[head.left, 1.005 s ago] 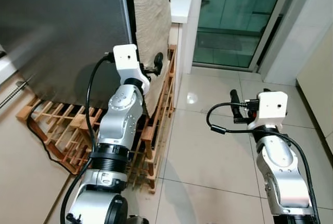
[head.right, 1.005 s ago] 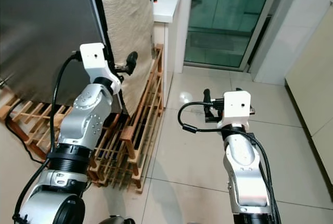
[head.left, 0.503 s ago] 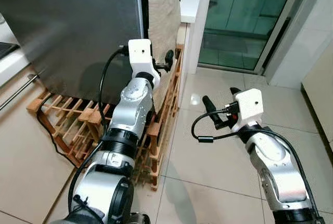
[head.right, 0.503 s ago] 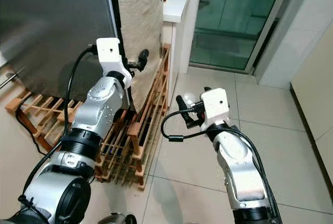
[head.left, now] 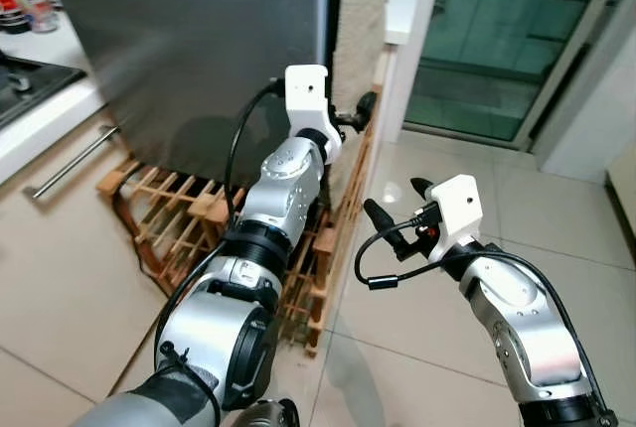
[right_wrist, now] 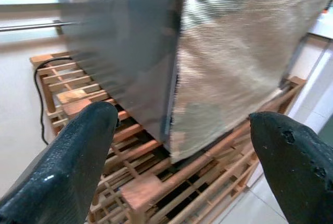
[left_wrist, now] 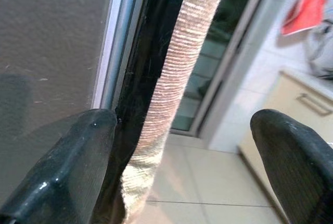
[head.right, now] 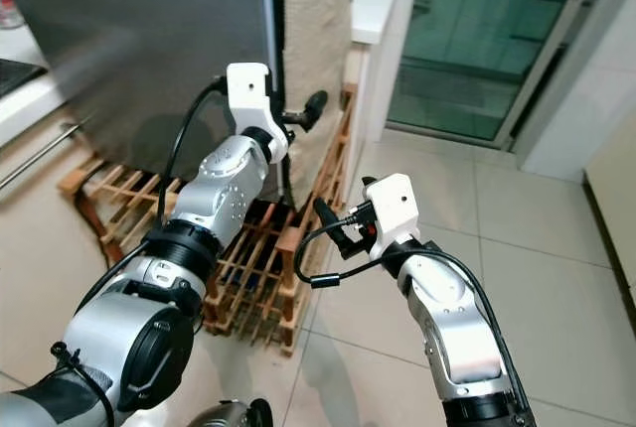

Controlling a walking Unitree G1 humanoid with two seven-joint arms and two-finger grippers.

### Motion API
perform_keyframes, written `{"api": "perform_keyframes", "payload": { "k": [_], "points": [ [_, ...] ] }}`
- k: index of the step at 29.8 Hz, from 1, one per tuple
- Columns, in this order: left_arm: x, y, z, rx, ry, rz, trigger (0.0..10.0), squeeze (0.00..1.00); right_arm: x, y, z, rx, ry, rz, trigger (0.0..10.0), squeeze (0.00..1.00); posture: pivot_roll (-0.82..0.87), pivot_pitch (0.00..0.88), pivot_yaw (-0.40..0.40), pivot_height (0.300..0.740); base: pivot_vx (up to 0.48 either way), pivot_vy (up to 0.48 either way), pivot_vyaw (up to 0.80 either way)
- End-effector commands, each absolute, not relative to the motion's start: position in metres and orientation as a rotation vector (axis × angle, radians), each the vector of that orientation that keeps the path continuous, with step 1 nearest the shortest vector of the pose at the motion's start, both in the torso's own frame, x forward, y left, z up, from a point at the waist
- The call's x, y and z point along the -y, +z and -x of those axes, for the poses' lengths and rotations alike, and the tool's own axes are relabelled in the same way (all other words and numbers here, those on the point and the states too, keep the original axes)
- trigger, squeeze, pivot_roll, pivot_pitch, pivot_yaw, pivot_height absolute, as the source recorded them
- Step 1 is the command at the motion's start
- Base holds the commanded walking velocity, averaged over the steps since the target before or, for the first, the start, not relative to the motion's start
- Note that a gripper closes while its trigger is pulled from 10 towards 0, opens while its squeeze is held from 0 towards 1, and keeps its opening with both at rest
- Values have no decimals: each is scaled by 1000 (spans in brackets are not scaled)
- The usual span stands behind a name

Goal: Restocking fridge

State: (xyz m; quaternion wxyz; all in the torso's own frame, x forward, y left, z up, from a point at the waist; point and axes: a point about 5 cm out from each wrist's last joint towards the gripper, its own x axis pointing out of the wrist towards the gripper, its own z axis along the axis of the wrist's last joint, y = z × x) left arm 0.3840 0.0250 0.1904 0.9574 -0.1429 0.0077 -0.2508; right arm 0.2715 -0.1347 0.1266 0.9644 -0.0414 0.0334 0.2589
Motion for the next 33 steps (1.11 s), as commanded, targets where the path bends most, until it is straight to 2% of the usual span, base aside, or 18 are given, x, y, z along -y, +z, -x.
{"api": "perform_keyframes", "payload": {
  "k": [1, 5, 10, 17, 19, 20, 24, 25, 26, 27, 28, 29, 31, 32, 33],
  "points": [
    [47, 221, -359, 56, -829, 328, 10000, 0, 134, 129, -272, -66, 539, 73, 10000, 0, -151, 0, 33, 740, 0, 0, 0],
    [72, 232, -345, 90, -978, 366, 10000, 0, 131, 126, -270, -78, 549, 67, 10000, 0, -159, 0, 35, 740, 0, 0, 0],
    [84, 238, -331, 121, -1117, 404, 10000, 0, 131, 124, -270, -83, 541, 61, 10000, 0, -166, 0, 40, 740, 0, 0, 0],
    [64, 238, -339, 160, -1060, 405, 10000, 0, 138, 127, -274, -54, 458, 53, 10000, 0, -168, 0, 41, 740, 0, 0, 0],
    [41, 236, -349, 186, -945, 378, 10000, 0, 143, 131, -275, -26, 393, 49, 10000, 0, -161, 0, 42, 740, 0, 0, 0],
    [41, 236, -349, 186, -945, 378, 10000, 0, 143, 131, -275, -26, 393, 49, 10000, 0, -161, 0, 42, 740, 0, 0, 0],
    [-26, 224, -363, 239, -642, 246, 10000, 0, 158, 135, -276, 22, 260, 66, 10000, 0, -142, 0, 52, 740, 0, 0, 0],
    [-26, 224, -363, 239, -642, 246, 10000, 0, 158, 135, -276, 22, 260, 66, 10000, 0, -142, 0, 52, 740, 0, 0, 0],
    [-37, 221, -363, 244, -600, 227, 10000, 0, 159, 135, -277, 26, 246, 64, 10000, 0, -142, 0, 52, 740, 0, 0, 0],
    [-59, 213, -362, 233, -516, 219, 10000, 0, 161, 136, -277, 30, 233, 65, 10000, 0, -128, 0, 50, 740, 0, 0, 0],
    [-59, 213, -362, 233, -516, 219, 10000, 0, 161, 136, -277, 30, 233, 65, 10000, 0, -128, 0, 50, 740, 0, 0, 0],
    [-74, 207, -360, 223, -458, 214, 10000, 0, 163, 136, -277, 33, 223, 66, 10000, 0, -124, 0, 49, 740, 0, 0, 0],
    [-117, 185, -356, 152, -257, 282, 10000, 0, 164, 136, -278, 29, 218, 65, 10000, 0, -110, 0, 45, 740, 0, 0, 0],
    [-117, 185, -356, 152, -257, 282, 10000, 0, 164, 136, -278, 29, 218, 65, 10000, 0, -110, 0, 45, 740, 0, 0, 0],
    [-129, 172, -353, 111, -183, 256, 10000, 0, 163, 135, -279, 25, 217, 62, 10000, 0, -99, 0, 38, 740, 0, -442, 600]
  ]
}}
